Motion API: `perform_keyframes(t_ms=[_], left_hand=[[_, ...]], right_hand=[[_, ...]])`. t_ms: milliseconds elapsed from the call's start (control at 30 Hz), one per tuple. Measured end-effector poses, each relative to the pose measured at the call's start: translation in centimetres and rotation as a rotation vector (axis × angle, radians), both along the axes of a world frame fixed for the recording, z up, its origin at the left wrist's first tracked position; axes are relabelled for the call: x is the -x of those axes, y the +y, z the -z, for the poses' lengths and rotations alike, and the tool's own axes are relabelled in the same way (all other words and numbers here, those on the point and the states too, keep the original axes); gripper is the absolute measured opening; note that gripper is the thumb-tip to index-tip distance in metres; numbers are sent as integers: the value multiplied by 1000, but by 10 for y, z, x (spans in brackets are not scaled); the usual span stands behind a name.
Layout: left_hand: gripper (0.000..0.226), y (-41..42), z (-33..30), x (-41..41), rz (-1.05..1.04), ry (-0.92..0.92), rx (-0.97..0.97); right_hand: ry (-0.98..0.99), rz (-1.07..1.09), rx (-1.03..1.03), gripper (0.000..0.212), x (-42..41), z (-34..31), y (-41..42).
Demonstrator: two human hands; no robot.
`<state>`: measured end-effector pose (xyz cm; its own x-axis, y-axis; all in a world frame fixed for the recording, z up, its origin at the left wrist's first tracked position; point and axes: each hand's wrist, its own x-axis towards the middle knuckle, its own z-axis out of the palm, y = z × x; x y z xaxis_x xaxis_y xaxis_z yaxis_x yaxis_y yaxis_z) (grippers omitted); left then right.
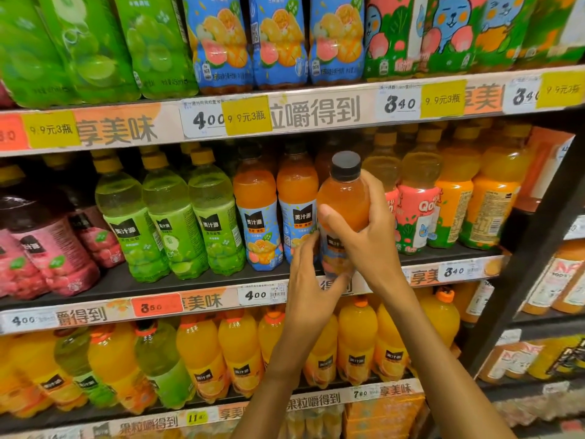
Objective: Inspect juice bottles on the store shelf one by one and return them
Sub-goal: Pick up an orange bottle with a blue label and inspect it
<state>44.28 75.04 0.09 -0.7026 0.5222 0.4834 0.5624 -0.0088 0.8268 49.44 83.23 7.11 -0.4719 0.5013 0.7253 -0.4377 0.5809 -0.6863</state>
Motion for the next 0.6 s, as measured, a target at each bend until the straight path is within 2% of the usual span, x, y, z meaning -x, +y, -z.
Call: perform_keyframes(t_ms=[133, 233, 333, 467, 600], left_hand=[[64, -10, -6, -9, 156, -141, -96], [49, -24, -5, -16, 299, -216, -177], [38, -45, -8, -25, 372, -331, -170], [70, -66, -7, -38, 464, -587, -85], [58, -82, -4, -50, 632, -913, -42]], right_hand=[[98, -47, -36, 42, -12, -11, -9], [125, -167, 204, 35, -18, -16, -12], [43, -271, 446, 37, -21, -9, -11], [56, -544, 746, 47, -27, 7, -8], [-44, -702, 982, 55, -27, 29, -25]])
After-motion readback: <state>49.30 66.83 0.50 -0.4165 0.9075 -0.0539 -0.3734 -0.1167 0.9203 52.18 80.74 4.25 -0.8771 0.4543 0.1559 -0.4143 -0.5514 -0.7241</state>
